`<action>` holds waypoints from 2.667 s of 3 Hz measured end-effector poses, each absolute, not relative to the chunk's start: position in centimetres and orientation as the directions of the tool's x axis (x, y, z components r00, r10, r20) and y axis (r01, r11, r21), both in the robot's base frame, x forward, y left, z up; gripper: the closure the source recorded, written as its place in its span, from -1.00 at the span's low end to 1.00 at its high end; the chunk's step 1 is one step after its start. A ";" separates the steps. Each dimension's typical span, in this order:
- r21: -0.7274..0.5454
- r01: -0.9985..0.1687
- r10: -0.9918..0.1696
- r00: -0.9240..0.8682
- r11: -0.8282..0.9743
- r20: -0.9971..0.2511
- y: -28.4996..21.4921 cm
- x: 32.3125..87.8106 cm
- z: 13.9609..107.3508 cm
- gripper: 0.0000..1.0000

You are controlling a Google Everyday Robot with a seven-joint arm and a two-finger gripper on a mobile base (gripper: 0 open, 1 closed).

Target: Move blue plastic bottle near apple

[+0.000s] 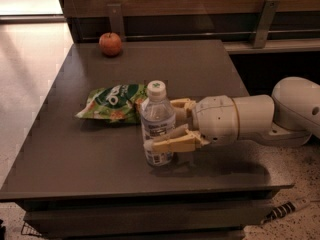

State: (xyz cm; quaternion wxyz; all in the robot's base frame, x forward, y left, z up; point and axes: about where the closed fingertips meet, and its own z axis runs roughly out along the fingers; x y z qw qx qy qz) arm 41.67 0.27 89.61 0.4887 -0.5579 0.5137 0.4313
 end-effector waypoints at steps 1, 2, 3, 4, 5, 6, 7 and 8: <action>-0.104 -0.995 -0.152 0.102 0.001 -0.983 0.5 41.6 89.7 0.38; -0.105 -0.994 -0.153 0.105 -0.003 -0.983 0.7 41.5 89.8 0.86; -0.106 -0.994 -0.149 0.105 -0.006 -0.983 0.7 41.6 89.9 1.00; -0.099 -0.995 -0.098 0.099 -0.001 -0.990 -0.3 44.0 91.3 1.00; -0.071 -0.997 -0.070 0.071 -0.001 -0.995 -2.1 47.4 93.1 1.00; -0.063 -0.997 -0.098 0.059 0.040 -0.993 -4.3 51.7 96.8 1.00; -0.048 -0.993 -0.147 0.032 0.108 -0.989 -7.1 57.3 100.2 1.00; -0.047 -0.987 -0.175 0.019 0.157 -0.984 -8.4 63.1 102.0 1.00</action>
Offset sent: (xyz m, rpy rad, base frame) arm -0.0008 0.0020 0.0007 -0.0011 -0.0014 0.0040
